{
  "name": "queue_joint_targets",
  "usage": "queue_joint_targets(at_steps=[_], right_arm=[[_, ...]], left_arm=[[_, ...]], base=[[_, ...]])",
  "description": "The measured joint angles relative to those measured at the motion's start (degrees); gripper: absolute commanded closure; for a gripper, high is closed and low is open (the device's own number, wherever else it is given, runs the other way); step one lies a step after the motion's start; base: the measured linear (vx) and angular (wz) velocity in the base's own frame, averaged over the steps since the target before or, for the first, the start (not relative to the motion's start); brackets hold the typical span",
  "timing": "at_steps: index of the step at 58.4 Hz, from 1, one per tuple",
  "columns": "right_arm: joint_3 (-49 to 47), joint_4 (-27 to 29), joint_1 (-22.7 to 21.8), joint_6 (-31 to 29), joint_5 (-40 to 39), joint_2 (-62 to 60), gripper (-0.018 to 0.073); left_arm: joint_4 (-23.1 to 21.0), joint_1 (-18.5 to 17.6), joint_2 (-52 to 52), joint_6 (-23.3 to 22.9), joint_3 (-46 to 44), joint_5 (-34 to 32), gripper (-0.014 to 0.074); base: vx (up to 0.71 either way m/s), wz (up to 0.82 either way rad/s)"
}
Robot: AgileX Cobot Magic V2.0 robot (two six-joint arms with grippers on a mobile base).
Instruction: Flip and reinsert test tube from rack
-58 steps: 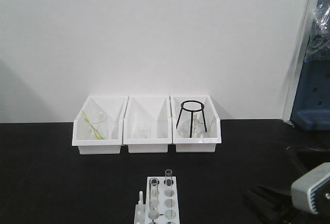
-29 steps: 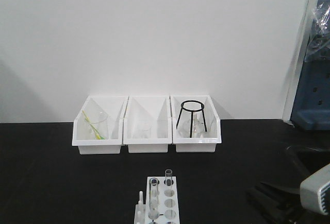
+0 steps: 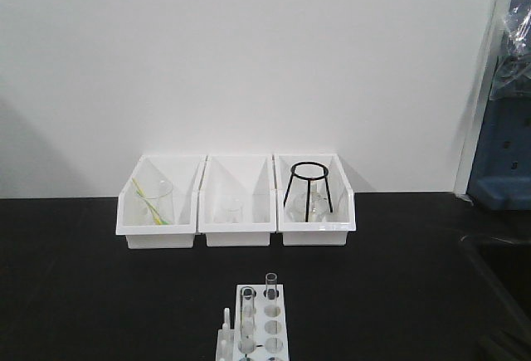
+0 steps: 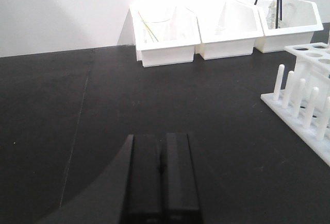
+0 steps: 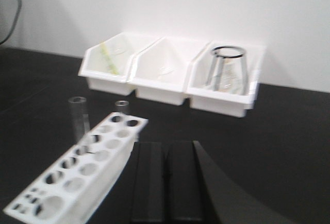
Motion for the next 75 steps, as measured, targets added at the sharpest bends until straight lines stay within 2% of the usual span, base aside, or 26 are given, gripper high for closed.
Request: queue_joint_targets(at_steps=[12,20,29,75], right_arm=[[13.23,4.27,-12.6,-1.51,0.93,-18.87,0.057],[17.63,5.13,-17.75,-1.51,5.43,-28.98,0.057],[19.11,5.19,-18.66,-1.51,6.75,-32.25,0.057],[19.18,5.32,-18.66,-1.54,7.45,-32.34,0.057]], left_arm=[[0.0,0.0,0.0,0.0,0.0,0.0,0.0602],[0.0,0.0,0.0,0.0,0.0,0.0,0.0602],[0.0,0.0,0.0,0.0,0.0,0.0,0.0602],[0.0,0.0,0.0,0.0,0.0,0.0,0.0602]], base=[[0.0,0.0],[0.0,0.0],[0.0,0.0],[0.0,0.0]])
